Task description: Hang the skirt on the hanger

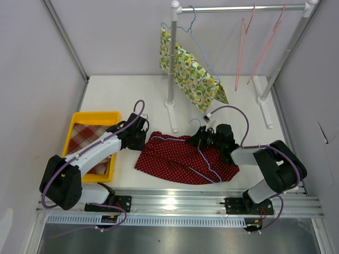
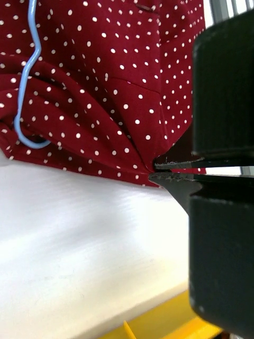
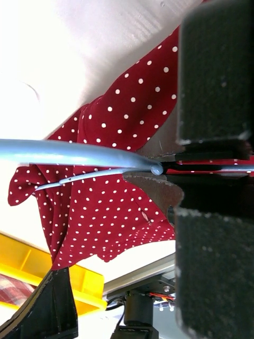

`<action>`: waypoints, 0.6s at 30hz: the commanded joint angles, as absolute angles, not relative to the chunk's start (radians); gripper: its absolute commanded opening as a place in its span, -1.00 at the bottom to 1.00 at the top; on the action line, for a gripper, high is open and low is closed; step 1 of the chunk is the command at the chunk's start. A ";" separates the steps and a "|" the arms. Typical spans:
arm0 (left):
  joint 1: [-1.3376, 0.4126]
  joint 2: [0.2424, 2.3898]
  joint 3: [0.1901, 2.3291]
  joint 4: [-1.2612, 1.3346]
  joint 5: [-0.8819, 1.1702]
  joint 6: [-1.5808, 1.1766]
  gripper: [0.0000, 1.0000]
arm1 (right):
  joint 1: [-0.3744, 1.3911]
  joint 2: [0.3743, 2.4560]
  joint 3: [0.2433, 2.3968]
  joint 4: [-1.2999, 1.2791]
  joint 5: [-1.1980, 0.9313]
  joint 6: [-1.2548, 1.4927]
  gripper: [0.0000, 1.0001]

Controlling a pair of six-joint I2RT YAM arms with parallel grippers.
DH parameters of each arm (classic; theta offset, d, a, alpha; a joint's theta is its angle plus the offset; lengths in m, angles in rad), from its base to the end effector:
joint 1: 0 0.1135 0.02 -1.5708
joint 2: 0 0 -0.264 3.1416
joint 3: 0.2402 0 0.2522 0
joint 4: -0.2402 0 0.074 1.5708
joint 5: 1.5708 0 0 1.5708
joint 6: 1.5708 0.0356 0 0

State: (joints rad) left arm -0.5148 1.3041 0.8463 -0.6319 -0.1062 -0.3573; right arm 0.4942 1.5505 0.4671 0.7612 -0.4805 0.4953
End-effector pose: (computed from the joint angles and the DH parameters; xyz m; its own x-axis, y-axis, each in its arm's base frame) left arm 0.2171 -0.1185 0.2167 -0.8792 0.0978 -0.4664 0.1488 0.9861 -0.0738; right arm 0.2409 0.1485 0.1557 -0.6286 0.1401 -0.7650 -0.5772 0.5753 0.5796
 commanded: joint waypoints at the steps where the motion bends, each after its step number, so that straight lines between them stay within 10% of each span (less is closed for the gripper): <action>1: -0.505 1.327 0.844 -0.608 -0.042 -0.339 -0.96 | 0.482 1.565 0.449 0.732 -0.373 0.422 -1.00; 11: -0.529 1.289 0.830 -0.526 0.052 -0.373 -0.03 | 0.552 1.565 0.410 0.726 -0.319 0.428 -1.00; 18: -0.708 1.189 0.920 -0.580 -0.124 -0.380 0.07 | 0.546 1.488 0.393 0.657 -0.285 0.437 -1.00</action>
